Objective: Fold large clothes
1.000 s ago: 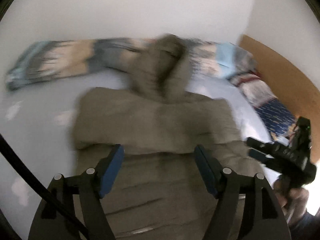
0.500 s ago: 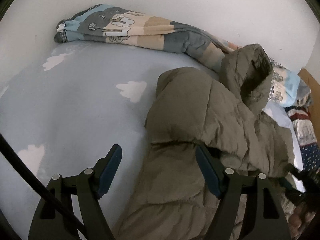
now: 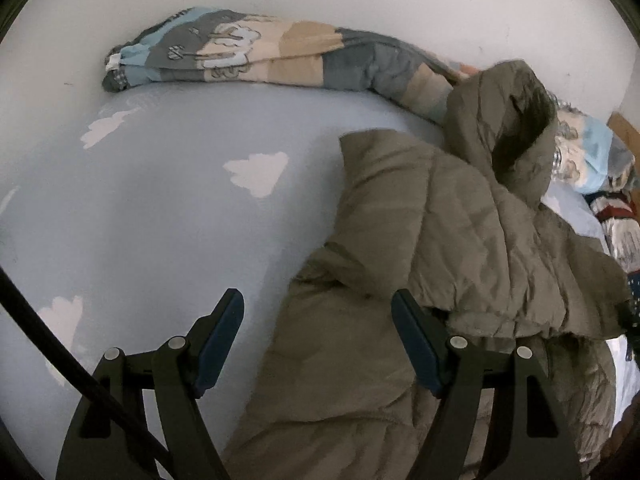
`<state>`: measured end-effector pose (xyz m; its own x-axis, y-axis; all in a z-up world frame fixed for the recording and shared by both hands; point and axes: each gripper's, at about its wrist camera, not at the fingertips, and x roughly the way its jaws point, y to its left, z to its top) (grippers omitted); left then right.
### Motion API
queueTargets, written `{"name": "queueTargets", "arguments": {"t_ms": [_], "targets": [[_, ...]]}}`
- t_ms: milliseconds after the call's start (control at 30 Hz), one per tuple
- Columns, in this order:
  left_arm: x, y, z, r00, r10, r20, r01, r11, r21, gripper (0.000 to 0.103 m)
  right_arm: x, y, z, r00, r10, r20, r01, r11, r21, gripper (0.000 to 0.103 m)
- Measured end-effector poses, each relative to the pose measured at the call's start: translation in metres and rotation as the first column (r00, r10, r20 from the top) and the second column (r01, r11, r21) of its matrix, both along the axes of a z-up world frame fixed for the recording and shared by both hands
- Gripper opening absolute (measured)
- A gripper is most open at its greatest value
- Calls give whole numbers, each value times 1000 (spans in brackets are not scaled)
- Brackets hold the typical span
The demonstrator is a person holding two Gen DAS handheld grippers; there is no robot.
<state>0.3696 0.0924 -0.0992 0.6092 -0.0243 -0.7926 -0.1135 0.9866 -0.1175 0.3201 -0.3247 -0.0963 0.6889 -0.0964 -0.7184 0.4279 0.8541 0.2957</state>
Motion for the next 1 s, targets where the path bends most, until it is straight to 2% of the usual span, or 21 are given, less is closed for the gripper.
{"name": "queueTargets", "arguments": {"t_ms": [167, 267, 367, 400, 467, 567, 667, 700, 767, 833, 900, 1000], "targets": [[1, -15, -5, 999, -35, -9, 35, 997, 75, 75, 8, -8, -37, 990, 16, -140, -3, 996, 88, 24], [-1, -20, -1, 999, -44, 14, 42, 993, 108, 75, 2, -18, -28, 991, -15, -134, 33, 990, 137, 42], [-4, -26, 4, 998, -53, 39, 48, 992, 115, 75, -12, -14, 5, 994, -93, -63, 94, 995, 18, 60], [-5, -29, 4, 997, -62, 37, 57, 992, 114, 75, -14, -9, 14, 996, -85, -33, 85, 996, -19, 63], [-6, -39, 2, 995, -92, 29, 88, 988, 128, 75, -9, 1, 19, 1000, -27, -16, 26, 998, -55, 63], [-10, -53, -3, 991, -132, 18, 127, 976, 177, 75, 6, 14, 0, 992, 61, -107, -66, 997, -44, 63], [-12, -64, -5, 986, -166, 14, 159, 964, 212, 75, 19, 26, -32, 960, 97, -262, -115, 992, -53, 63], [-13, -66, -4, 985, -172, 17, 164, 962, 219, 75, 20, 26, -37, 954, 101, -282, -117, 992, -42, 63], [-15, -66, -1, 984, -174, 25, 164, 962, 219, 75, 18, 22, -40, 953, 95, -288, -100, 995, -3, 64], [-15, -65, 2, 985, -171, 31, 161, 965, 208, 75, 15, 23, -31, 955, 88, -282, -99, 995, -24, 66], [-17, -63, 5, 985, -170, 38, 159, 967, 200, 75, 13, 32, -16, 958, 83, -274, -115, 988, -102, 85], [-20, -62, 10, 984, -169, 49, 156, 968, 194, 75, 3, 41, 4, 970, 114, -216, -138, 985, -100, 94]]}}
